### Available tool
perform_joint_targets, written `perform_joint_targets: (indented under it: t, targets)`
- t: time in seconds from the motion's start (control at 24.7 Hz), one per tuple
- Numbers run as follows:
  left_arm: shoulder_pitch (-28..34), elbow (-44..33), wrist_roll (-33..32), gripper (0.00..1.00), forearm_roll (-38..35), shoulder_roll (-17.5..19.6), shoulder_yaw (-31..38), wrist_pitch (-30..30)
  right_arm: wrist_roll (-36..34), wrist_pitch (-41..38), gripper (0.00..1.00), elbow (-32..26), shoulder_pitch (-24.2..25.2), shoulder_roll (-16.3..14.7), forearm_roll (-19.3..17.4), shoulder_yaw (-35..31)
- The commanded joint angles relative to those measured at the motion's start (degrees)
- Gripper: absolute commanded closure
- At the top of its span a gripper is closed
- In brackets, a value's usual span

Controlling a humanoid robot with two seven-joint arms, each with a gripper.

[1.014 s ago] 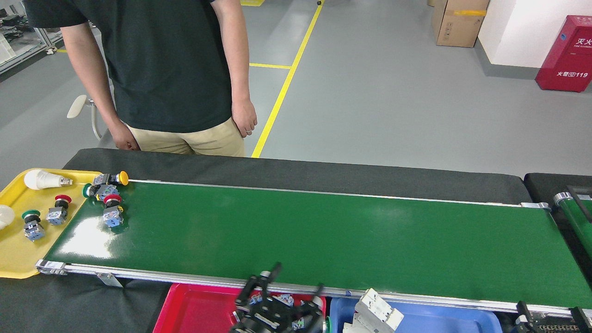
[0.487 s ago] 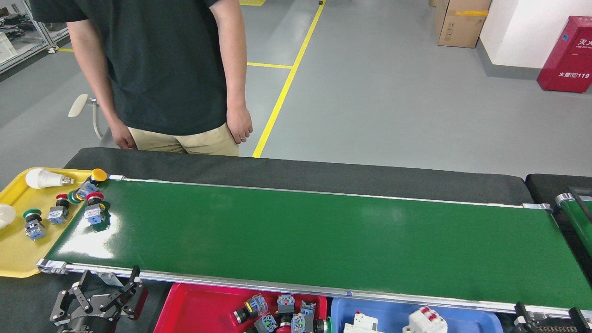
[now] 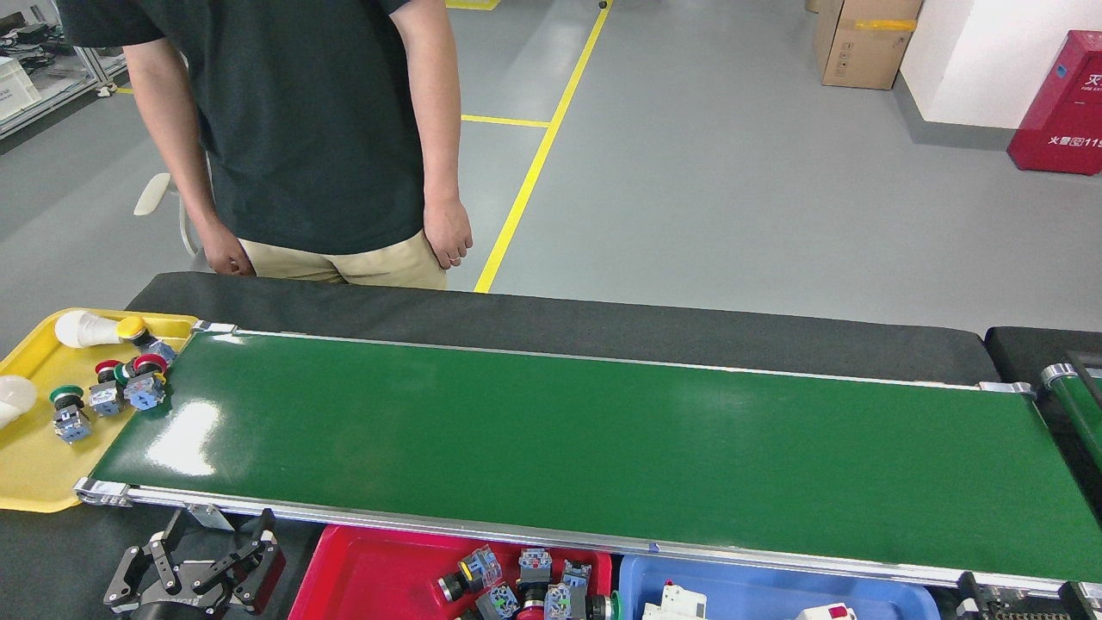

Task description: Pick switch part from conveyor to tray

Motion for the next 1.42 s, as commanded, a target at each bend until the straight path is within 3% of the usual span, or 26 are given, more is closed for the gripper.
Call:
perform_joint_targets:
  t: [0.0, 0.41, 0.65, 0.93, 1.38]
  targets:
    - [-0.16, -0.75, 0.46, 0.00, 0.40, 1.10, 0.38, -0.96, -0.29, -1.78, 0.02, -0.86, -0.03, -0.12, -0.27, -0.20]
    - [-0.25, -0.75, 0.54, 0.00, 2.42, 1.36, 0.46, -4.13, -0.47, -1.95, 0.02, -0.86, -0.65, -0.20, -1.42, -0.12]
    - [-0.07, -0.66, 5.47, 0.00, 2.25, 4.00, 0.29, -5.27, -0.47, -1.95, 0.02, -0.86, -0.74, -0.12, -1.42, -0.12]
    - [2.12, -0.75, 5.55, 0.00, 2.51, 4.88, 0.82, -8.08, -0.38, -1.78, 0.02, -0.86, -0.74, -0.12, -1.42, -0.20]
    - [6.61, -0.75, 5.55, 0.00, 6.64, 4.97, 8.29, -10.98, -0.38, -2.13, 0.02, -0.86, -0.83, -0.38, -1.42, -0.12]
